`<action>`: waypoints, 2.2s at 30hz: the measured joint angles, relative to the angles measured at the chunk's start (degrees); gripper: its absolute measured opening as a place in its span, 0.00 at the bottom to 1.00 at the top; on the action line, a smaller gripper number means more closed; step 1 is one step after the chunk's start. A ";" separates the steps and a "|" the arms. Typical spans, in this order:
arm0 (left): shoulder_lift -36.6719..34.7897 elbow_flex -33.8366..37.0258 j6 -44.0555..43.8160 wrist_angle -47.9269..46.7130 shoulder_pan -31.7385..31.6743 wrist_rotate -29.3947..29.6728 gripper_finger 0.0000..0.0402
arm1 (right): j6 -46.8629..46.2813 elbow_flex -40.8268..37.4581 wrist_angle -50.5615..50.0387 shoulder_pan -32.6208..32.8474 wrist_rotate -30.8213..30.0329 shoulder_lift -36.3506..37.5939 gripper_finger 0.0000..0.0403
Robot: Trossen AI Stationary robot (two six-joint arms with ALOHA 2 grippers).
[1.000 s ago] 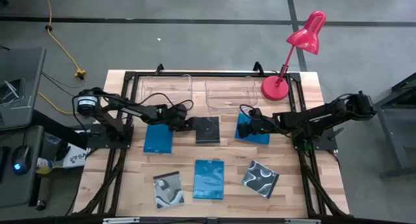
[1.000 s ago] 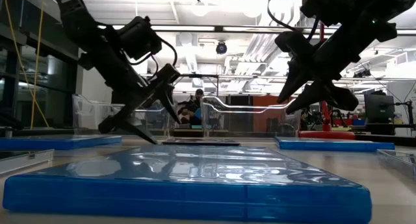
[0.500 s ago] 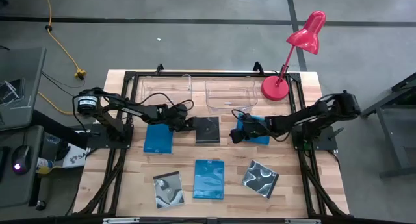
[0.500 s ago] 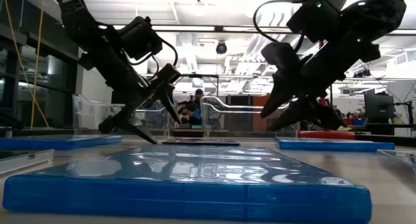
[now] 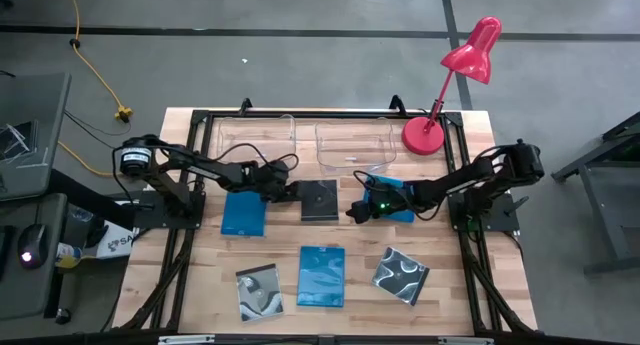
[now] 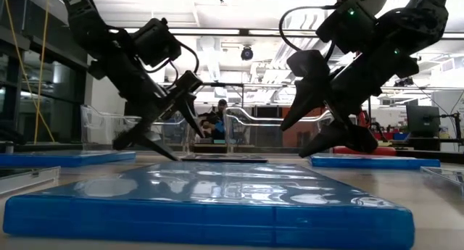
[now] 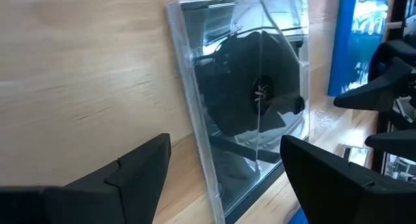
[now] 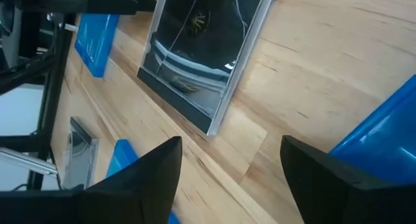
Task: Pick & place jewel cases by type
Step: Put the top black CD case into the right transparent bin
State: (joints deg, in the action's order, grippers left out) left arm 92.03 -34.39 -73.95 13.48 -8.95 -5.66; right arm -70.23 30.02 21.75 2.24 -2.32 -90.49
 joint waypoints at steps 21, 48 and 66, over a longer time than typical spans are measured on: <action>0.08 -0.51 0.21 0.31 1.85 1.40 0.73 | 7.58 0.16 0.18 -13.40 6.81 -0.03 0.61; 0.57 -0.66 -3.03 0.05 6.91 4.16 0.73 | 14.88 14.34 -7.86 -16.46 11.51 -13.17 0.61; 7.48 -6.51 -1.23 0.45 6.78 1.04 0.73 | 13.67 14.16 -6.87 -16.40 11.81 -13.31 0.61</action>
State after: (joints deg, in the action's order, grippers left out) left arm 99.50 -40.91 -75.18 13.94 -2.17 -4.62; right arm -56.56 44.18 14.88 -14.16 9.49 -103.79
